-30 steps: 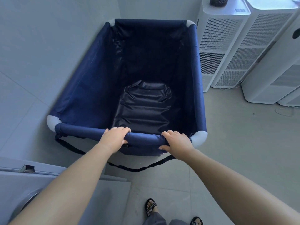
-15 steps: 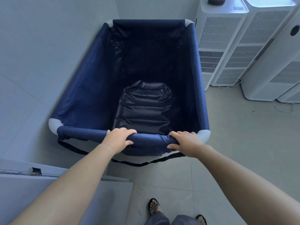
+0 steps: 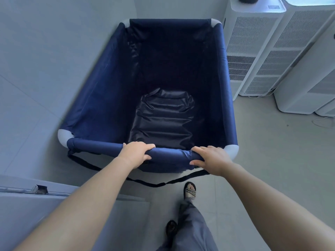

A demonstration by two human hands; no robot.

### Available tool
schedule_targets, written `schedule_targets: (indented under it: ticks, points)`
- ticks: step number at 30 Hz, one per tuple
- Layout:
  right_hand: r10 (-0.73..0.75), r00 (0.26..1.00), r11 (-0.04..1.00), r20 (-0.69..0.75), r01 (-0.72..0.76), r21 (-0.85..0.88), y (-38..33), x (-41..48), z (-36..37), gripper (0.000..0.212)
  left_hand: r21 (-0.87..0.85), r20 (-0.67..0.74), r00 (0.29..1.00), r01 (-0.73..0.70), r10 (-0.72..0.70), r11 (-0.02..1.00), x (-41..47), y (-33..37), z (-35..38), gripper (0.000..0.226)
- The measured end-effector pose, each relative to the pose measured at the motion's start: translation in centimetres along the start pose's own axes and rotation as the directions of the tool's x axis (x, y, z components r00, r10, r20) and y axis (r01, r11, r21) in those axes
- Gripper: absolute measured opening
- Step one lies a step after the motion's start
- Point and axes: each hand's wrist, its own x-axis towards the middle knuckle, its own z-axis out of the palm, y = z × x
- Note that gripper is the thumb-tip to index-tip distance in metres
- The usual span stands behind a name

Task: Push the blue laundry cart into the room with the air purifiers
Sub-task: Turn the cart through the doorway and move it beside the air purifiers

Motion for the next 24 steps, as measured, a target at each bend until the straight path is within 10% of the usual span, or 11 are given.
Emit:
schedule_targets:
  ticks: [24]
  points:
    - [0.026, 0.981, 0.996, -0.190, -0.041, -0.076, -0.1, 0.1, 1.4, 0.054, -0.091, -0.042, 0.999, 0.016, -0.020, 0.996, 1.3, -1.3, 2.4, 0.033]
